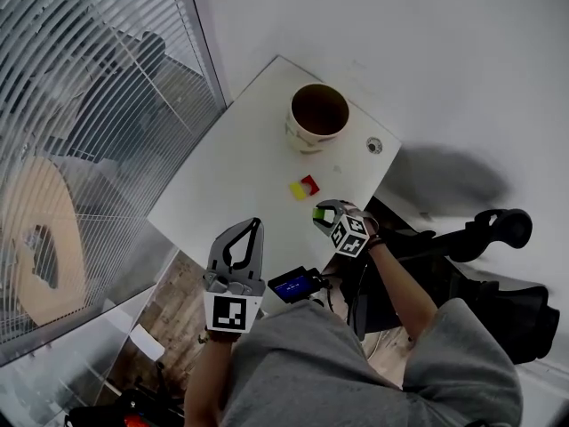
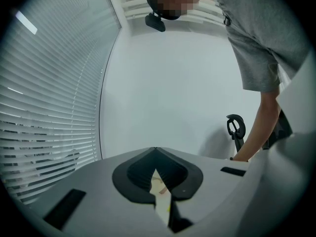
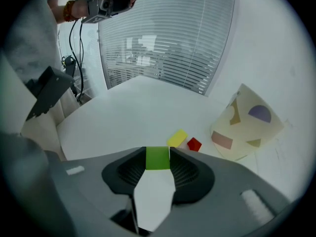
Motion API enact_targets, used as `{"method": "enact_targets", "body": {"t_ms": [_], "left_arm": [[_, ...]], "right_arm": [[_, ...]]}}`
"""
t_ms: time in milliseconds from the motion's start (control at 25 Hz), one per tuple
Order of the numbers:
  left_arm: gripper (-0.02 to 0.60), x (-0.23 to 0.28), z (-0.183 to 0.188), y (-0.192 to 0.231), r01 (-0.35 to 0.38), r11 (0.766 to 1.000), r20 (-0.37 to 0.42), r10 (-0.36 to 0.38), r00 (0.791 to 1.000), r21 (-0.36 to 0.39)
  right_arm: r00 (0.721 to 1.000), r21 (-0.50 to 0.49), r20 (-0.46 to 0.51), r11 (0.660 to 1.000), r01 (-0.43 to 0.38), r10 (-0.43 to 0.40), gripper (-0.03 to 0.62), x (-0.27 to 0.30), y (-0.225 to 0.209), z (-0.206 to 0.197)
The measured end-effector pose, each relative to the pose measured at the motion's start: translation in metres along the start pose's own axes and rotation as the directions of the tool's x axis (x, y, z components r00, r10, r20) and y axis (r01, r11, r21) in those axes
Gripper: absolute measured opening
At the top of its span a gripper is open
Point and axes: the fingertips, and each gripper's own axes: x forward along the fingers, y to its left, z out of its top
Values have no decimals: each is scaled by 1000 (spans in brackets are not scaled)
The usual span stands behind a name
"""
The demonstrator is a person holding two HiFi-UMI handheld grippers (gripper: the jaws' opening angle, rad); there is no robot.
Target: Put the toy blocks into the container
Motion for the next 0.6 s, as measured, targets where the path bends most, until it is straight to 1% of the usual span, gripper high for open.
{"method": "enact_targets", "body": {"t_ms": [120,200,240,320,360,440,480,560,600], "left_arm": [[8,1,4,-1,8,1000,19,-8,1000,10],[8,1,8,0,20,999,37,-22,999,49],[8,1,9,0,21,999,39,-23,999,47],[8,1,7,-1,16,1000,22,-16,1000,-3],[8,1,9,-2,19,1000,27,-19,999,3],[8,4,16,-2,31,998,52,-34,998,51],[8,5,15,-1,28,999,45,-29,999,33],[8,6,11,0,16,1000,20,-16,1000,-27],[8,8,11,0,16,999,20,-15,1000,-35]], "right_arm": [[997,20,68,999,32,-34,156,-18,-3,24],[992,34,109,998,54,-58,156,-29,-3,40],[989,41,128,997,63,-68,156,-34,-3,47],[983,52,163,996,78,-85,156,-45,-3,60],[979,56,179,995,86,-94,156,-51,-3,65],[970,69,213,992,104,-116,156,-62,-4,76],[964,82,232,990,112,-128,156,-68,-5,82],[949,122,275,984,128,-157,156,-83,-8,97],[940,145,295,980,136,-174,156,-92,-10,104]]}}
